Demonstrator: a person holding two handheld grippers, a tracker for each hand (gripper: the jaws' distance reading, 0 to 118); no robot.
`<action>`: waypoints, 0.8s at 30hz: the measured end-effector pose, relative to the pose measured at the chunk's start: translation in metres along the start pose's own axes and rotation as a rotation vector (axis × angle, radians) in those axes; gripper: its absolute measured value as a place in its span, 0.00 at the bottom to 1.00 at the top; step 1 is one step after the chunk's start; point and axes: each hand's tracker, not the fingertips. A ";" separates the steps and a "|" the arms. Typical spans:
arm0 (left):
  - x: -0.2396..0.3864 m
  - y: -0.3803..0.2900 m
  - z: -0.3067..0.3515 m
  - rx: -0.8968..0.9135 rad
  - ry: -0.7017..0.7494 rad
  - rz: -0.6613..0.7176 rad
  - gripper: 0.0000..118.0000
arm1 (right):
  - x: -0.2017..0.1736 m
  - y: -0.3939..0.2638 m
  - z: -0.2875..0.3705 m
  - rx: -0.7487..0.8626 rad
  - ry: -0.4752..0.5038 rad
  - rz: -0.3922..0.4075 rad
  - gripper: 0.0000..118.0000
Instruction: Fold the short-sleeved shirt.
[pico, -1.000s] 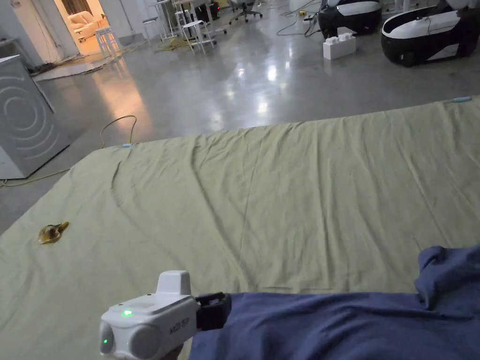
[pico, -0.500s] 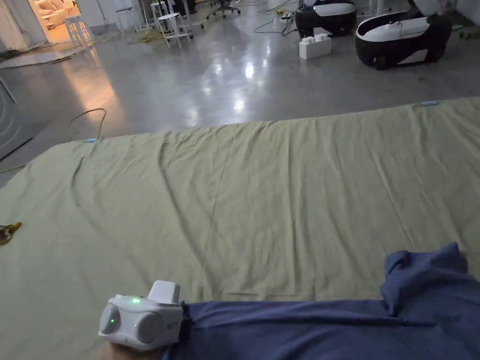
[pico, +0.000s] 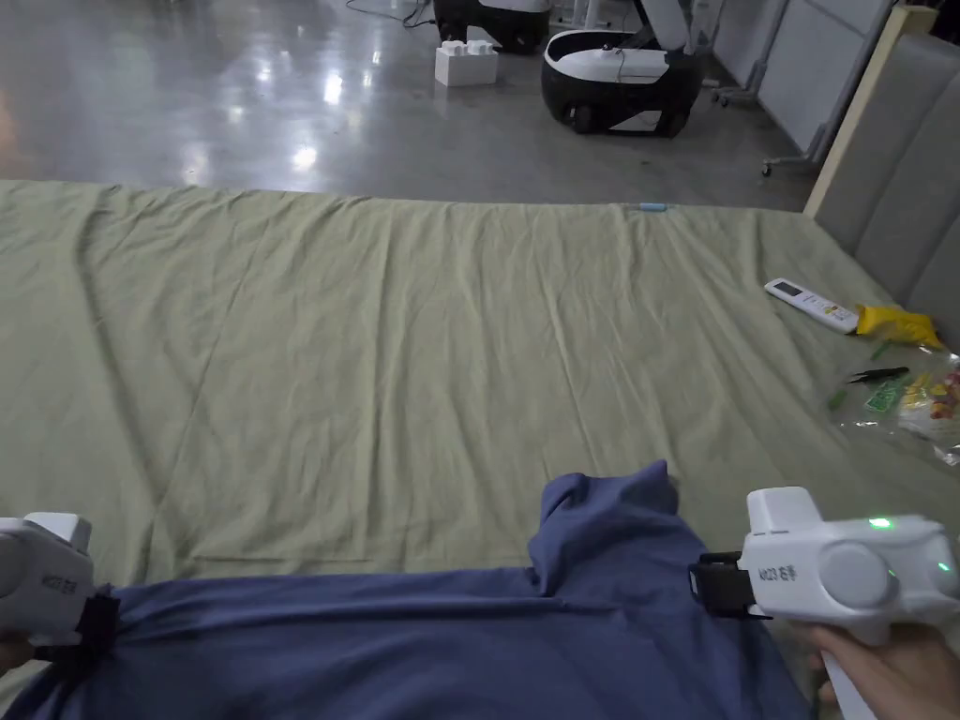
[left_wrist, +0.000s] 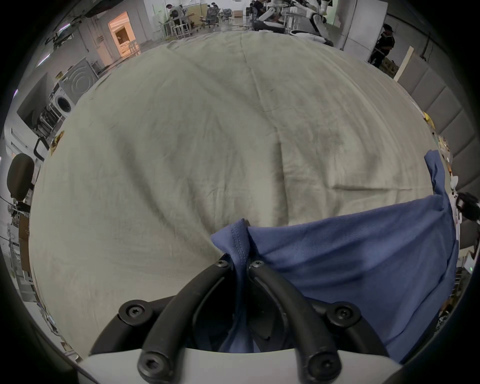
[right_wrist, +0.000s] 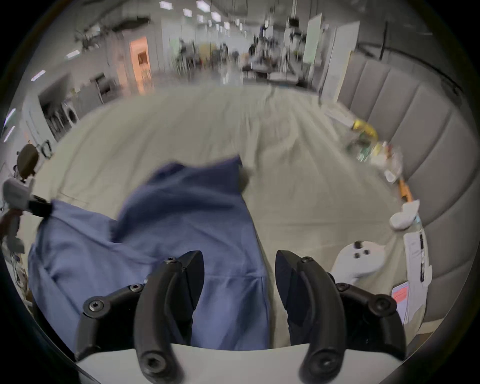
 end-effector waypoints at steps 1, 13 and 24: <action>0.000 -0.001 0.001 -0.001 -0.001 -0.002 0.07 | -0.001 0.001 -0.016 -0.055 -0.016 -0.009 0.50; -0.012 -0.042 0.069 0.288 -0.075 -0.013 0.06 | -0.008 -0.028 0.049 0.158 0.084 -0.010 0.02; -0.052 -0.248 0.168 0.430 -0.238 0.184 0.06 | -0.005 -0.222 0.187 0.335 0.105 -0.141 0.02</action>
